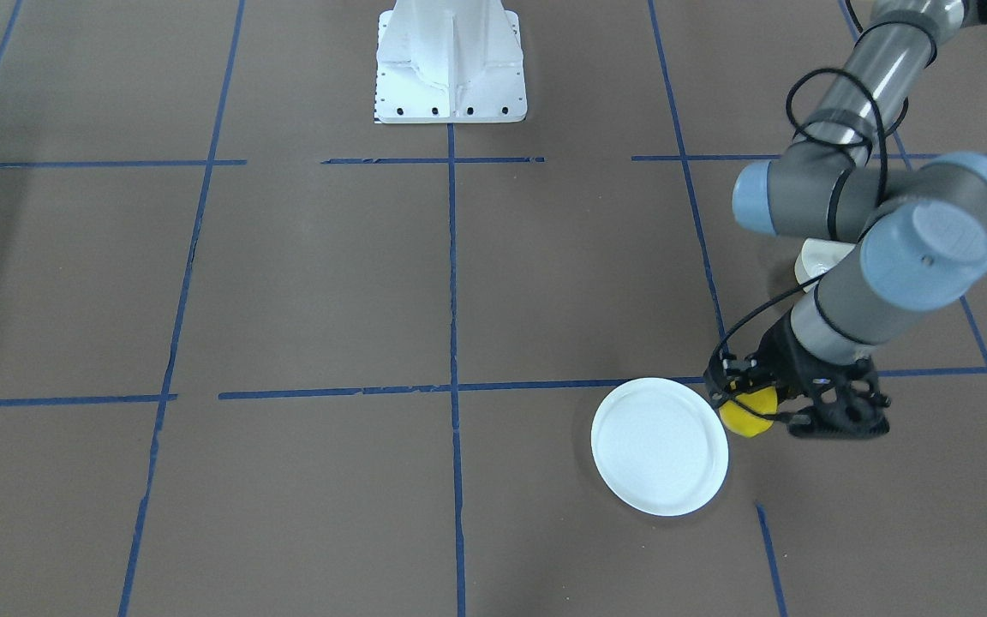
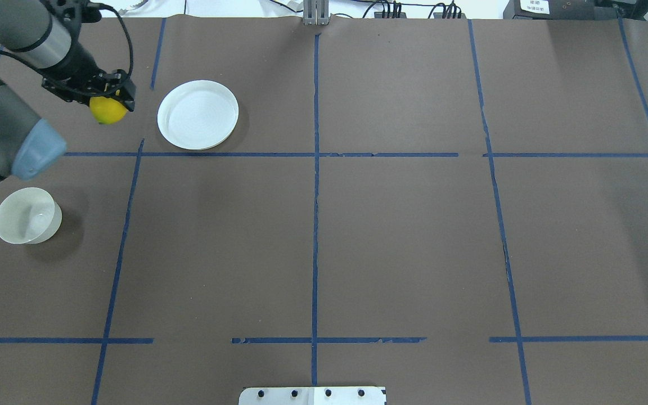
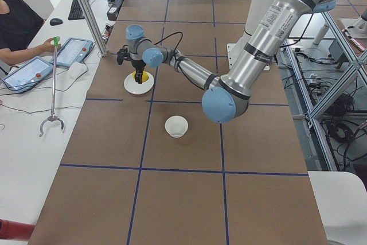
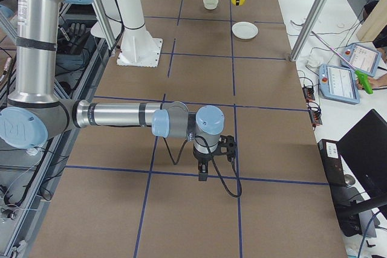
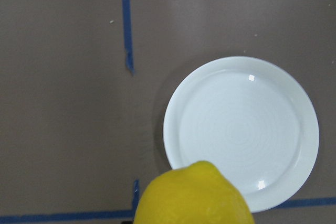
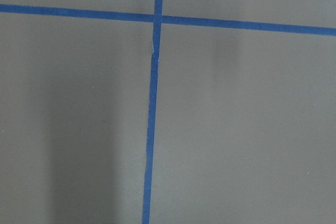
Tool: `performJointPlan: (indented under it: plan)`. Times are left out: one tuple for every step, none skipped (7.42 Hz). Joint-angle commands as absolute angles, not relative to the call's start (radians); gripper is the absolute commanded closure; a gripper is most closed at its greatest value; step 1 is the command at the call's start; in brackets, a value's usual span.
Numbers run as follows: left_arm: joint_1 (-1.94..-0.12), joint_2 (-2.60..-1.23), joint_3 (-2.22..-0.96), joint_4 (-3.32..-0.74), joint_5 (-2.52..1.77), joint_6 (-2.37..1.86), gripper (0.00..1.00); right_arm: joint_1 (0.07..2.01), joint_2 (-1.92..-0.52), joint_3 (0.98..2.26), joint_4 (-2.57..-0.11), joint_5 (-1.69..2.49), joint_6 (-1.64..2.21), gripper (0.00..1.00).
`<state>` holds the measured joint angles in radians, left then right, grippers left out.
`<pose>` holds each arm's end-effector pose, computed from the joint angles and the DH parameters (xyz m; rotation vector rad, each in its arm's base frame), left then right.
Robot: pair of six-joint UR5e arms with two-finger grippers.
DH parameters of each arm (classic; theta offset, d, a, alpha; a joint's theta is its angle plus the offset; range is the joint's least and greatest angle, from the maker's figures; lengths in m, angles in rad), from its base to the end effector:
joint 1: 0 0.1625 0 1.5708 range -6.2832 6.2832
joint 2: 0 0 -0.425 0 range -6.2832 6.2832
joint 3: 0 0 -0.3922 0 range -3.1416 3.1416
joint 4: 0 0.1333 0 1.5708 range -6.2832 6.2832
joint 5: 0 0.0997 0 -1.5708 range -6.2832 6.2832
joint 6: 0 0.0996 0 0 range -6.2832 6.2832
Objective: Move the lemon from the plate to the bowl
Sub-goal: 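Lift the lemon with the left gripper and carry it toward the white bowl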
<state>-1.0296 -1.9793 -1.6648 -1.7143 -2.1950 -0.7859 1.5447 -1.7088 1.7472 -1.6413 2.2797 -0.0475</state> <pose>0.2658 -0.5879 0.3681 0.1210 0.8575 -0.0277 0.0572 -0.4323 0.6472 -0.0232 -0.7092 -0.0591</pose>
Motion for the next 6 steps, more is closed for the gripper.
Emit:
performJointPlan:
  plan:
    - [-1.034,-1.704,-1.892,-1.716,-2.177,-0.793,1.00,1.545,-1.709,1.747,-1.641,2.279,-0.048,0.00]
    - [-1.032,-1.572,-1.925,-1.836,-2.124,-0.816,1.00,1.545,-1.709,1.747,-1.641,2.279,-0.048,0.00]
    - [-1.028,-1.477,-1.902,-1.980,-2.117,-0.839,1.00,1.545,-1.709,1.747,-1.641,2.279,-0.048,0.00]
    - [-1.026,-1.447,-1.844,-2.087,-2.115,-0.854,1.00,1.545,-1.709,1.747,-1.641,2.279,-0.048,0.00]
    - [-1.016,-1.448,-1.788,-2.147,-2.114,-0.898,1.00,1.545,-1.709,1.747,-1.641,2.279,-0.048,0.00]
    - [-1.006,-1.448,-1.746,-2.208,-2.114,-0.910,1.00,1.545,-1.709,1.747,-1.641,2.279,-0.048,0.00]
